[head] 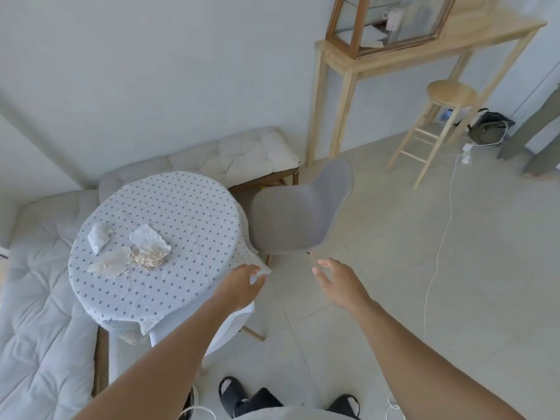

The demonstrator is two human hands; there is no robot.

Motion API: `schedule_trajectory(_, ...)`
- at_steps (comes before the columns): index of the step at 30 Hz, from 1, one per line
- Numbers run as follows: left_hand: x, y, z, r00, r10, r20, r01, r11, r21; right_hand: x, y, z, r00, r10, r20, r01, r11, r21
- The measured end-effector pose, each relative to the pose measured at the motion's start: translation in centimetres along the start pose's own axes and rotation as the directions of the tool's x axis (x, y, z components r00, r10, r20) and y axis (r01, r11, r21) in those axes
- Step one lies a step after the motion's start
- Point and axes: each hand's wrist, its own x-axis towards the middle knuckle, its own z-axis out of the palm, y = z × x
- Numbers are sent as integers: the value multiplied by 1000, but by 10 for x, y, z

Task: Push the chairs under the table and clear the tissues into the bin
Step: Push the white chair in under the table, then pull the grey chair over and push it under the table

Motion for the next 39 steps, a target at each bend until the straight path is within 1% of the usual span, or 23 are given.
schedule_trajectory(6, 25, 94, 13, 998, 9, -70, -11, 1000, -20, 10, 68, -81, 996, -18, -92, 20, 1000, 12)
schedule_trajectory(9, 34, 132, 25, 998, 3, -63, -5, 1000, -29, 11, 100, -113, 993, -19, -116, 21, 1000, 13)
schedule_trajectory(16, 60, 192, 33, 995, 27, -100, -31, 999, -38, 30, 138, -173, 986, -43, -162, 52, 997, 52)
schedule_trajectory(22, 115, 225, 33, 996, 25, -83, -30, 998, -53, 70, 153, -214, 981, -58, -188, 69, 996, 56)
schedule_trajectory(27, 188, 255, 46, 999, 4, -42, -7, 998, -66, 125, 173, -247, 981, -64, -182, 70, 997, 24)
schedule_trajectory(32, 274, 286, 58, 999, 7, 43, -4, 997, -79, 193, 191, -284, 990, -30, -134, 27, 999, -27)
schedule_trajectory(36, 326, 310, 55, 997, 23, 78, -11, 990, -141, 256, 191, -306, 997, -26, -73, 20, 996, -87)
schedule_trajectory(39, 360, 315, 48, 994, 19, 108, -3, 989, -148, 306, 183, -316, 998, -39, -47, 34, 995, -98)
